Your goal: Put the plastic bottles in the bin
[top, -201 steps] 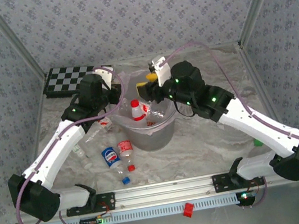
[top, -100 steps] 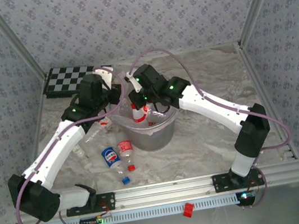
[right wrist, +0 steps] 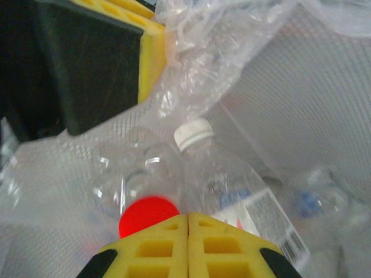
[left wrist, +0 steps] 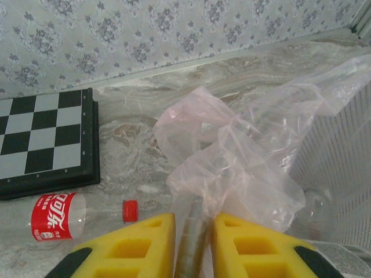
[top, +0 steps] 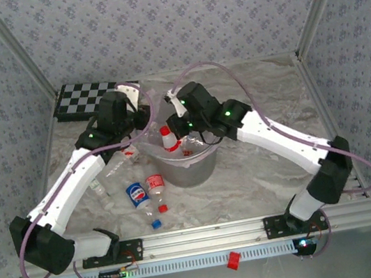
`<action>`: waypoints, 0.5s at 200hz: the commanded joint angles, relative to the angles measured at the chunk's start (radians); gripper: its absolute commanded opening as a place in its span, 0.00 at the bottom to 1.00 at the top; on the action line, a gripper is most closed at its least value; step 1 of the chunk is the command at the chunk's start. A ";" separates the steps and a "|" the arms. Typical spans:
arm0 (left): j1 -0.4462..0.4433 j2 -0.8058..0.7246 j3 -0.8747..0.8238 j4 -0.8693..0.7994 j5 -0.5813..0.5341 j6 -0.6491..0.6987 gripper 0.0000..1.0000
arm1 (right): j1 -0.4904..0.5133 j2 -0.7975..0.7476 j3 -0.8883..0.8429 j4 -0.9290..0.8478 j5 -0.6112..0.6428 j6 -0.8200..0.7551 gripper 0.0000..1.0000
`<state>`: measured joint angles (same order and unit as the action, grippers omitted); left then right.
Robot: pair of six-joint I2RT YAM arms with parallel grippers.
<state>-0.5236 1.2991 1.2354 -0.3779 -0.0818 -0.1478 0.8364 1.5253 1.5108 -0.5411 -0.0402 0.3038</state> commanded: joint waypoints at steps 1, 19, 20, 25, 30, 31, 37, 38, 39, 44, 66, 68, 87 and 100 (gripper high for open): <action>0.007 0.029 0.075 -0.080 0.019 -0.041 0.23 | -0.048 -0.101 -0.052 -0.012 -0.025 0.032 0.07; 0.007 0.058 0.128 -0.114 0.035 -0.073 0.23 | -0.097 -0.144 -0.048 0.031 -0.102 0.029 0.08; 0.007 0.060 0.130 -0.115 0.035 -0.075 0.23 | -0.099 -0.146 -0.046 0.033 -0.104 0.027 0.08; 0.006 0.068 0.141 -0.120 0.038 -0.089 0.23 | -0.108 -0.151 -0.034 0.033 -0.110 0.022 0.09; 0.005 0.072 0.146 -0.121 0.042 -0.104 0.23 | -0.118 -0.157 -0.016 0.032 -0.112 0.014 0.10; 0.004 0.074 0.147 -0.121 0.043 -0.107 0.23 | -0.121 -0.158 -0.012 0.031 -0.112 0.011 0.10; 0.002 0.079 0.151 -0.119 0.045 -0.125 0.23 | -0.132 -0.164 0.014 0.020 -0.103 -0.002 0.12; 0.001 0.079 0.152 -0.118 0.046 -0.129 0.23 | -0.134 -0.164 0.018 0.017 -0.101 -0.004 0.13; 0.002 0.080 0.152 -0.118 0.045 -0.131 0.23 | -0.136 -0.165 0.022 0.015 -0.100 -0.006 0.13; -0.003 0.083 0.151 -0.112 0.042 -0.146 0.23 | -0.149 -0.175 0.040 0.005 -0.083 -0.011 0.15; -0.036 0.104 0.143 -0.076 0.011 -0.197 0.23 | -0.221 -0.231 0.050 -0.020 0.037 0.020 0.35; -0.039 0.106 0.142 -0.074 0.008 -0.201 0.22 | -0.226 -0.237 0.043 -0.022 0.066 0.035 0.35; -0.078 0.139 0.151 -0.039 -0.022 -0.223 0.22 | -0.271 -0.320 -0.058 -0.055 0.265 0.138 0.50; -0.101 0.166 0.165 -0.020 -0.028 -0.237 0.22 | -0.317 -0.393 -0.165 -0.072 0.320 0.190 0.61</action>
<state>-0.5766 1.4101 1.3609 -0.4473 -0.0925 -0.3183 0.5781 1.2400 1.4761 -0.5472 0.0719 0.3813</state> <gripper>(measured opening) 0.226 0.547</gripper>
